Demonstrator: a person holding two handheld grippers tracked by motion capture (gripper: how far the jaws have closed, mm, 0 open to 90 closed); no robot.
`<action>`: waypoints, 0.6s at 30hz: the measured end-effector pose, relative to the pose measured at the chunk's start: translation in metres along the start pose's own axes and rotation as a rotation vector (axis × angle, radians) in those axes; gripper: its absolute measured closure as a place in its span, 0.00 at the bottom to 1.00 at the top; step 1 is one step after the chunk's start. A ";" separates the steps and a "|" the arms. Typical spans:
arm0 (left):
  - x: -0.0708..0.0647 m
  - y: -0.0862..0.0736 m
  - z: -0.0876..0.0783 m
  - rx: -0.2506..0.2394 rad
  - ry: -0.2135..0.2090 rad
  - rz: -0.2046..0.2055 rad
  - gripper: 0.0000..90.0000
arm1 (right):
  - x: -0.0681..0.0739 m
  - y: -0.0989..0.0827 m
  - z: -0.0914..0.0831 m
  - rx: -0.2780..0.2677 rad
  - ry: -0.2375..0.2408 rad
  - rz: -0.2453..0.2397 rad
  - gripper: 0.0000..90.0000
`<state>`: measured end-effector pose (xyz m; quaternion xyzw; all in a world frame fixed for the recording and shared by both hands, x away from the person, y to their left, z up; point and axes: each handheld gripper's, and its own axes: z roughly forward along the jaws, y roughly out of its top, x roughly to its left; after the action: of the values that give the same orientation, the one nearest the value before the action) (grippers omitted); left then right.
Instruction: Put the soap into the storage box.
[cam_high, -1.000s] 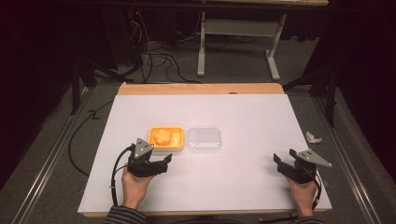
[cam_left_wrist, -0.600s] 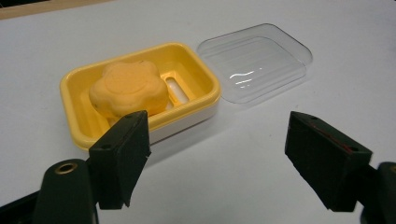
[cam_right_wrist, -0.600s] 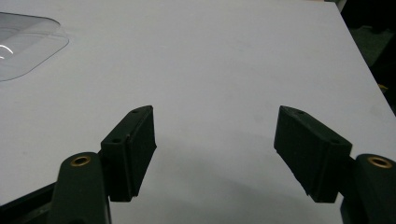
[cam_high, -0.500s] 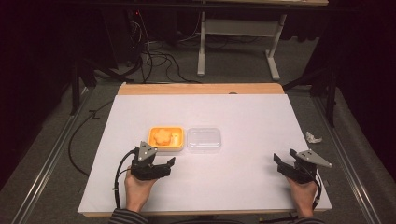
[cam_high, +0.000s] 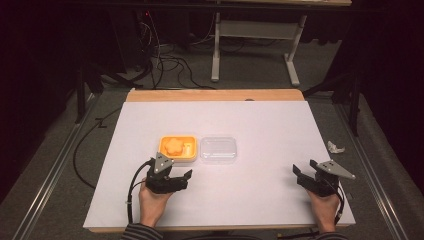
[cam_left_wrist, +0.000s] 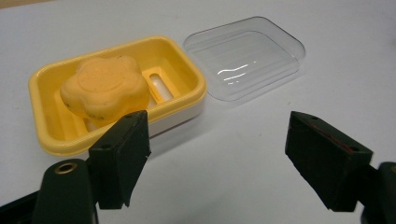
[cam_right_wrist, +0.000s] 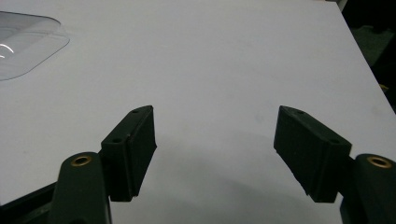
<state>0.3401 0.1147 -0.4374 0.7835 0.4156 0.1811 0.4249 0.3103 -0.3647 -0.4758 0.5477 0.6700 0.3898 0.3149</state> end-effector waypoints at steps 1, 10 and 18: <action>0.000 0.000 0.001 0.003 0.001 0.000 0.25 | 0.000 0.000 0.000 0.000 0.000 0.001 0.33; -0.002 -0.003 0.007 -0.001 0.001 0.012 0.25 | 0.001 0.000 0.000 0.005 -0.001 0.003 0.33; -0.006 -0.005 0.016 0.023 0.006 0.029 0.25 | 0.001 0.000 0.000 0.007 -0.001 0.003 0.33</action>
<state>0.3447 0.1031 -0.4505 0.7939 0.4074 0.1848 0.4118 0.3102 -0.3639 -0.4757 0.5501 0.6703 0.3876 0.3129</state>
